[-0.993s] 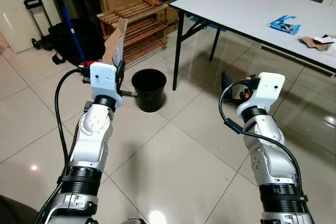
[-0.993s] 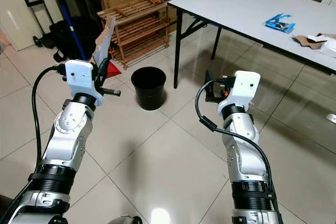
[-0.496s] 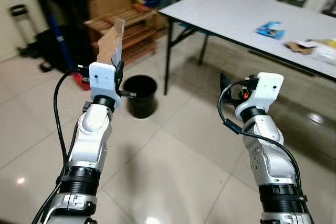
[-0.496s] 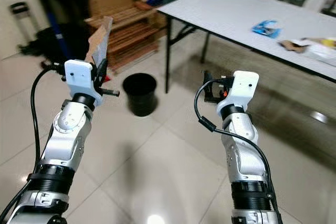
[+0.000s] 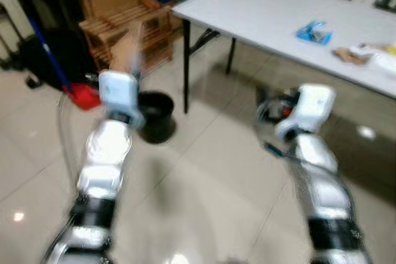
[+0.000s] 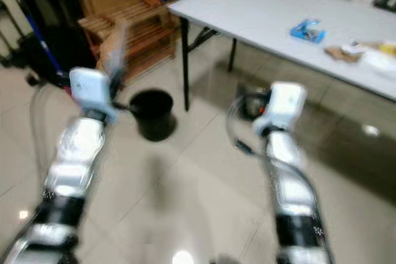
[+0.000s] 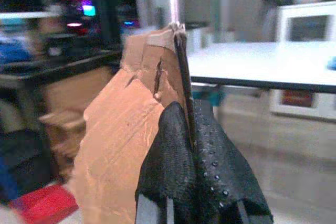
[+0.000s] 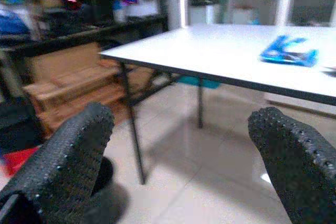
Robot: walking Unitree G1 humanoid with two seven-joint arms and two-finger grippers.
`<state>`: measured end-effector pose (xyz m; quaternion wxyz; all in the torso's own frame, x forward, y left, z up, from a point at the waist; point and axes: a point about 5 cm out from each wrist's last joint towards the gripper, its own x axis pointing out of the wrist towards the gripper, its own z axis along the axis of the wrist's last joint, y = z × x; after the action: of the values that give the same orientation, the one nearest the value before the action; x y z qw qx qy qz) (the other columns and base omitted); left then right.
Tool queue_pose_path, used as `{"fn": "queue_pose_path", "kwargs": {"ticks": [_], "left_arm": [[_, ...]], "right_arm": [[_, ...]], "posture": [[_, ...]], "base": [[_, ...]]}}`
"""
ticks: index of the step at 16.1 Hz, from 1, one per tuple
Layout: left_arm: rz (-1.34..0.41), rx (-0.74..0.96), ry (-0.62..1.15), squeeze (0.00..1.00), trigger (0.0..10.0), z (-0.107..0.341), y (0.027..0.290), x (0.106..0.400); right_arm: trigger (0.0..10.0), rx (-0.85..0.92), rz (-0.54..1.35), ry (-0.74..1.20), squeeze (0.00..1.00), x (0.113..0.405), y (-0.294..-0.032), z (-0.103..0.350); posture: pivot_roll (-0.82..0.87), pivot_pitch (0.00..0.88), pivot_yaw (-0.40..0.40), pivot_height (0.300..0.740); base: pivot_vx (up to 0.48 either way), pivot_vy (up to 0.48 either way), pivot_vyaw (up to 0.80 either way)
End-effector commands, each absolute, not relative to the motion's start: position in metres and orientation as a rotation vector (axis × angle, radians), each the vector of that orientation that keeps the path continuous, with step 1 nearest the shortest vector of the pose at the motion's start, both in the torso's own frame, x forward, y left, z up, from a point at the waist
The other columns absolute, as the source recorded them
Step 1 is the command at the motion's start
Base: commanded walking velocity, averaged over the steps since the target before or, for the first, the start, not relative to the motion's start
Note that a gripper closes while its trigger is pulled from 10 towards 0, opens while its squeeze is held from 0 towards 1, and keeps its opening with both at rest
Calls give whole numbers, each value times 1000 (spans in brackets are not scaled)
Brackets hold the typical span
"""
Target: Picking trash to rubbish bin
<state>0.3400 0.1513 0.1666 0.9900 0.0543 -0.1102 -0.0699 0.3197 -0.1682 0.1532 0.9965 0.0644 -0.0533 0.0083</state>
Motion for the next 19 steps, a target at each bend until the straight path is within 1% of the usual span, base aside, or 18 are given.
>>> {"fn": "queue_pose_path", "kwargs": {"ticks": [1, 9, 19], "left_arm": [[-111, 131, -230, 0, 10000, 171, 162, 340], [-122, 136, -226, 0, 10000, 171, 160, 340], [-134, 123, -234, 0, 10000, 171, 158, 340]], "right_arm": [[10000, 122, 40, -115, 0, 320, -160, 156], [10000, 131, 43, -112, 0, 320, -160, 155], [10000, 140, 53, -106, 0, 319, -158, 153]], "posture": [[-21, 70, -15, 740], [-22, 72, -15, 740], [-23, 71, -10, 740]], "base": [[480, 0, 0], [475, 0, 0], [0, 0, 0]]}}
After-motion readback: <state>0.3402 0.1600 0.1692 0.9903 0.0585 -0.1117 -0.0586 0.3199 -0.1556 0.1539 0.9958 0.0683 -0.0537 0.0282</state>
